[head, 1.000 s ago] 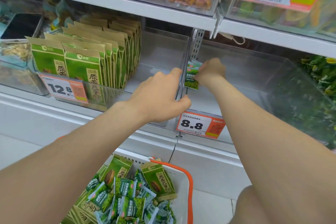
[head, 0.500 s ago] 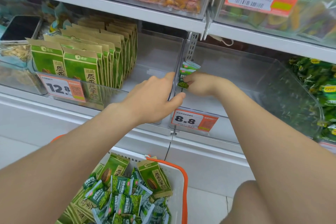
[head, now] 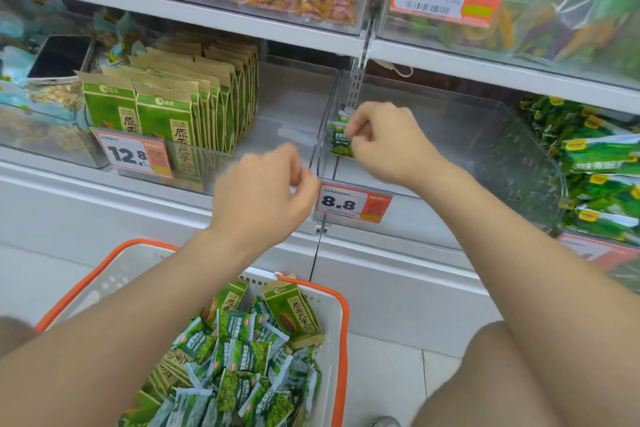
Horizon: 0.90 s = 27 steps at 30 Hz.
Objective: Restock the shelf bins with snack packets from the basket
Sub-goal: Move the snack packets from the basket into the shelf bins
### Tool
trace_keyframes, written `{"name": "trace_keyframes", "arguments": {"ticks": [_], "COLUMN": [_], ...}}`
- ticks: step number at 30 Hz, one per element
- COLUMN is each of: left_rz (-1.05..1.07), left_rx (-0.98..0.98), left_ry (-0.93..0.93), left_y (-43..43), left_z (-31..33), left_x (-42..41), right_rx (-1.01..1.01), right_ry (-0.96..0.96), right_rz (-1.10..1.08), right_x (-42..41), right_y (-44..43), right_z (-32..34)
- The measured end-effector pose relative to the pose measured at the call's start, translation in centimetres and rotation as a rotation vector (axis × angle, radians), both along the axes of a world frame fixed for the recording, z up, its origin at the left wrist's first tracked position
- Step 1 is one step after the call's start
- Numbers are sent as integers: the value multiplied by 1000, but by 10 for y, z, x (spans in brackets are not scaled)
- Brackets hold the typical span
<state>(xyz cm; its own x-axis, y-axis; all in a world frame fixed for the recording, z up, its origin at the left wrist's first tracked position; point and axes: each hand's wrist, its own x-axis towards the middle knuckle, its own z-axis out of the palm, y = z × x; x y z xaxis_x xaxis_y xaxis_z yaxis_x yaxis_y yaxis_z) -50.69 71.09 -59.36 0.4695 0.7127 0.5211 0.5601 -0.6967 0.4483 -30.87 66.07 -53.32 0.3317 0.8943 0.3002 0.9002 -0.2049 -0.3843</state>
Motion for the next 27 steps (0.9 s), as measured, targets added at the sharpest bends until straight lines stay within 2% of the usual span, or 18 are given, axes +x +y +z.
{"name": "trace_keyframes", "arguments": {"ticks": [1,3,6,10,14,17,21,23,27], "left_rz": [-14,-117,-367,-526,-596,-677,-686,-686,-669], "left_rx": [-74,-232,-310,-363,-460,-496,-431,-420,-573], "left_ry": [70,251,606,1002,1284,1402,1478,1464,1327], "left_y": [-3,-7,-18,-41,-61,-70,-81,-82,-72], "left_z": [-7,-26,-59,-112,-167,-198,-224,-230,-218], "left_x": [-1,-3,-9,-20,-37,-51,-63,-65,-59], "right_rx": [20,-70,-433,-826,-971,-1035,-1036,-1034,-1021], "right_ry": [-32,-103,-145,-210,-287,-389,-514,-548,-538], "right_rz": [63,215,361,436,467,512,606,636,647], "right_x": [-15,-45,-80,-94,-102,-113,-129,-134,-134], "right_y": [-12,-34,-55,-62,-66,-70,-72,-70,-66], "right_z": [10,20,2,-48,-76,-94,-111,-116,-116]}}
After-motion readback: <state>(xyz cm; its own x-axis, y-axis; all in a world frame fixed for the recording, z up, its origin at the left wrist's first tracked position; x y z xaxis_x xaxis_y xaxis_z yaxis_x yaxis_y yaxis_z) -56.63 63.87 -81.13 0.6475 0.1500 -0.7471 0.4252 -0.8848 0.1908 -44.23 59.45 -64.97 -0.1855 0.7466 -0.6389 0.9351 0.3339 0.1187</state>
